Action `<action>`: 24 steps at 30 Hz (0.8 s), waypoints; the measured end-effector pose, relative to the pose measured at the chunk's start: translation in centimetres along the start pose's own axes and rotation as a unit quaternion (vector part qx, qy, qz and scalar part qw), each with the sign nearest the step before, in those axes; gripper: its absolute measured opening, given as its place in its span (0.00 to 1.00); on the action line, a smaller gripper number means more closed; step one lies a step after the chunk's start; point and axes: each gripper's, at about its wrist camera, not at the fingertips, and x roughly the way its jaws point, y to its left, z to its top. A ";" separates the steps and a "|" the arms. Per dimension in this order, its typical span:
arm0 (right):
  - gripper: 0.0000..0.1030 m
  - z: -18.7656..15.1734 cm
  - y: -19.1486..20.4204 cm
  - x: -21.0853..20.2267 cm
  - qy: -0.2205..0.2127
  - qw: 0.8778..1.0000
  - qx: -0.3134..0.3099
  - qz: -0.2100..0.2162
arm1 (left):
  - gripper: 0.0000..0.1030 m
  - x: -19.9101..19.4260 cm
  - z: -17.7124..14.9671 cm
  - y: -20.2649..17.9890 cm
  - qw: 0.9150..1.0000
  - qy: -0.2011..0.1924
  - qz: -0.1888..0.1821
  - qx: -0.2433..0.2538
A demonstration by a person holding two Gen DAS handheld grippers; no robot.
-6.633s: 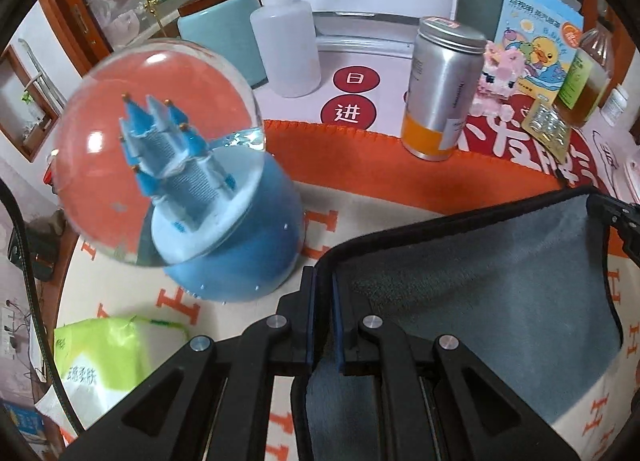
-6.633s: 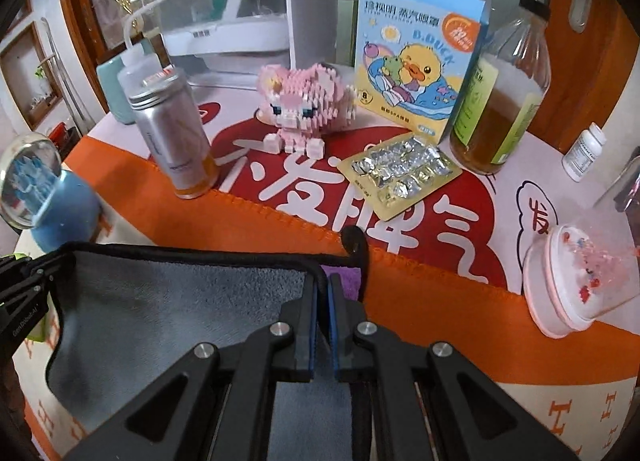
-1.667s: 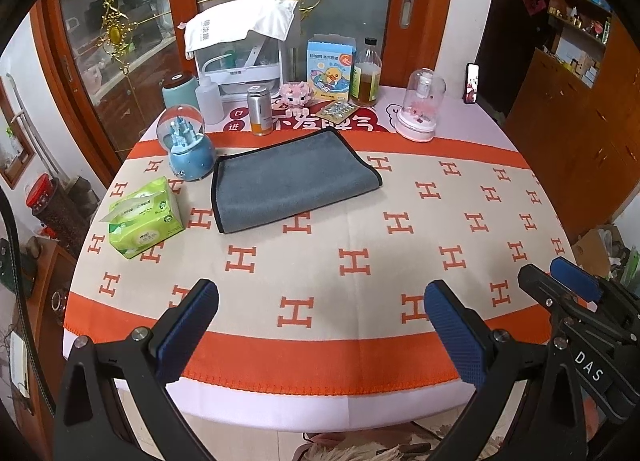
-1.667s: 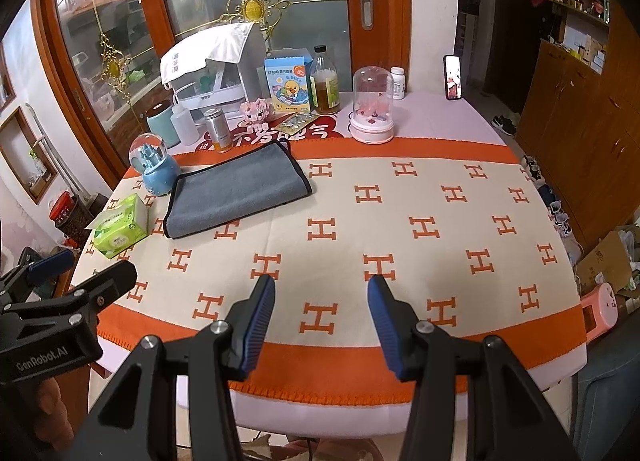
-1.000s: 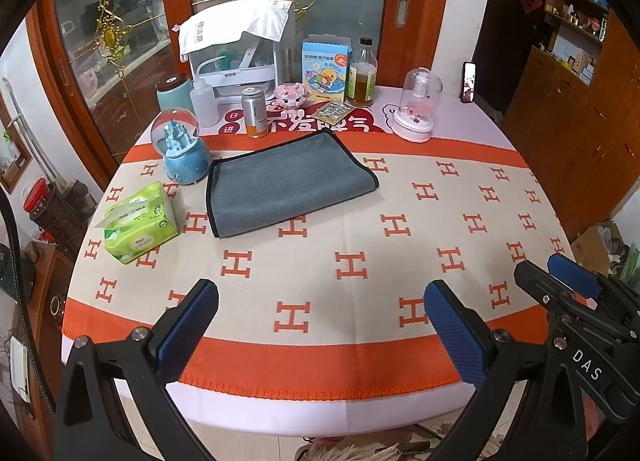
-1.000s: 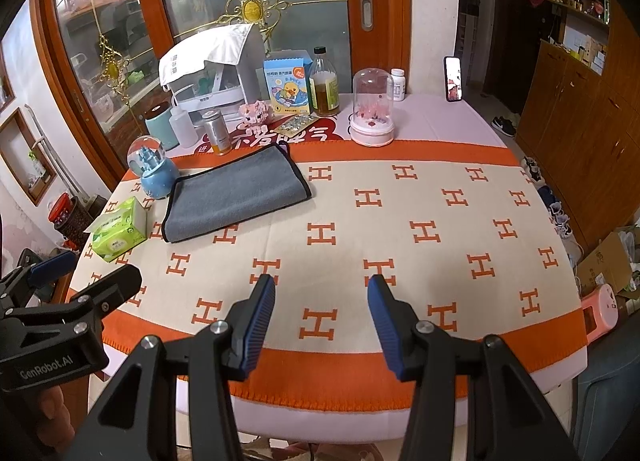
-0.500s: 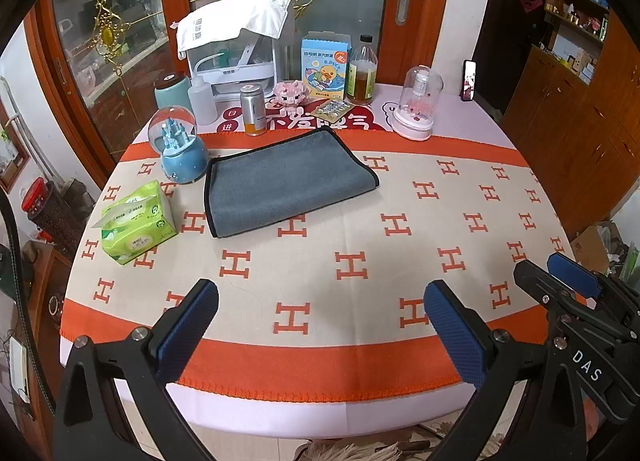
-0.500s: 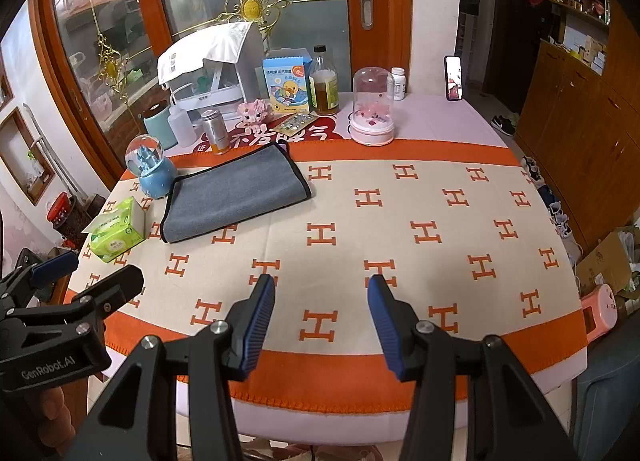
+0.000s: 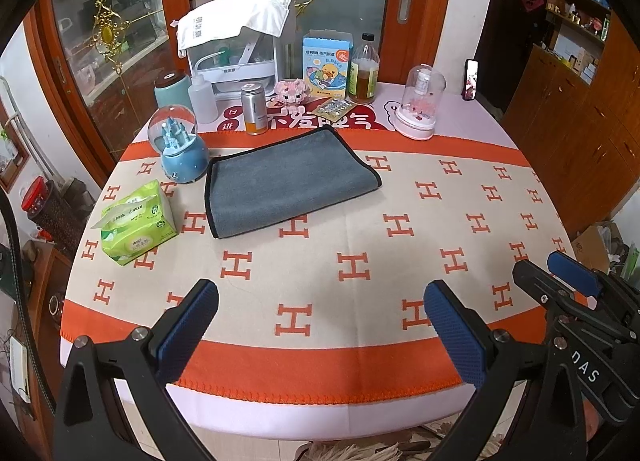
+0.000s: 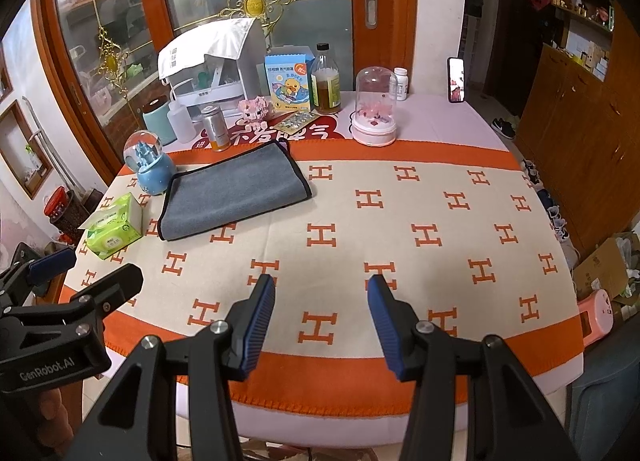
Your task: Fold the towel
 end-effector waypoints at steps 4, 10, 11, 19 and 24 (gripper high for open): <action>0.47 0.0 0.0 0.0 0.000 1.000 0.000 0.000 | 0.99 0.3 0.2 0.3 1.000 0.001 0.000 -0.002; 0.47 0.1 0.0 0.0 0.001 1.000 0.000 0.000 | 0.99 0.4 0.3 0.4 1.000 0.001 0.001 -0.001; 0.47 0.1 0.0 0.1 0.001 1.000 -0.001 0.000 | 0.99 0.4 0.3 0.4 1.000 0.001 0.001 -0.001; 0.47 0.2 -0.1 0.3 0.002 1.000 -0.001 0.000 | 0.99 0.6 0.5 0.4 1.000 0.002 0.001 0.001; 0.47 0.3 -0.1 0.4 0.002 1.000 -0.001 0.000 | 0.99 0.6 0.5 0.4 1.000 0.002 0.001 0.000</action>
